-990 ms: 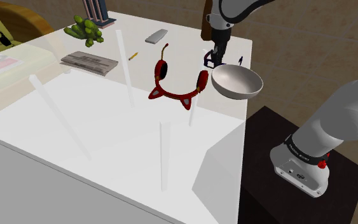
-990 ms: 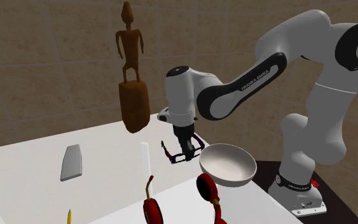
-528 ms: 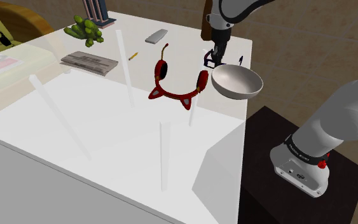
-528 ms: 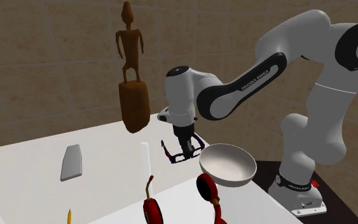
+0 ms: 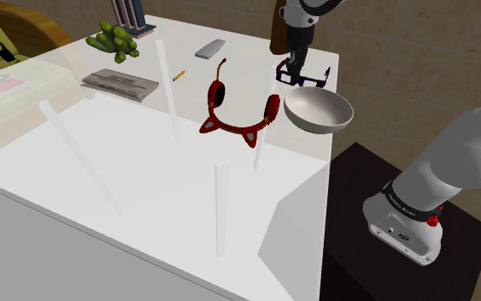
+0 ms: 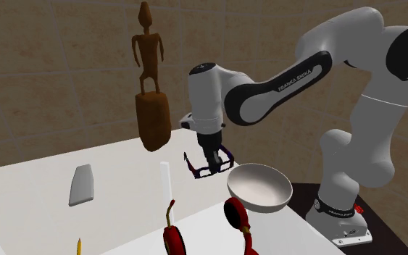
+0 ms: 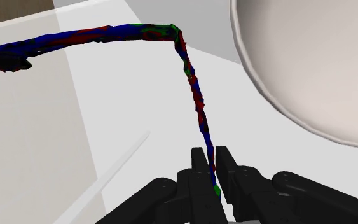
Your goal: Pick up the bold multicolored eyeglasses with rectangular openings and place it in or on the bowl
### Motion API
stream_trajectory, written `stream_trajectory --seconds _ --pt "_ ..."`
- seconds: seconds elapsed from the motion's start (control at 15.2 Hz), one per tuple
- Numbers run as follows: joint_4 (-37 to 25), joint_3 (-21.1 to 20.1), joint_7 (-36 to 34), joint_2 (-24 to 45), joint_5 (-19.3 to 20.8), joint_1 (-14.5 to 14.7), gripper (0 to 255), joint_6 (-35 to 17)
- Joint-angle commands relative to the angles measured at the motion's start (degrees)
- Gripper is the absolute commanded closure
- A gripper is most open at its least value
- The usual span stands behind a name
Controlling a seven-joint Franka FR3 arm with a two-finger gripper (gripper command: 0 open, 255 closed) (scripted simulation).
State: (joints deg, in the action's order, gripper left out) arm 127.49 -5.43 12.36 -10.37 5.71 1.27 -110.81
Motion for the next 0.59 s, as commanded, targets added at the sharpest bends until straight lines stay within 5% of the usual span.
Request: stream_trajectory --seconds 0.0,0.53 --pt "-1.2 0.0 0.1 -0.4 -0.1 0.1 255 1.7" --pt "-6.1 0.0 0.8 -1.8 -0.4 0.1 255 7.8"
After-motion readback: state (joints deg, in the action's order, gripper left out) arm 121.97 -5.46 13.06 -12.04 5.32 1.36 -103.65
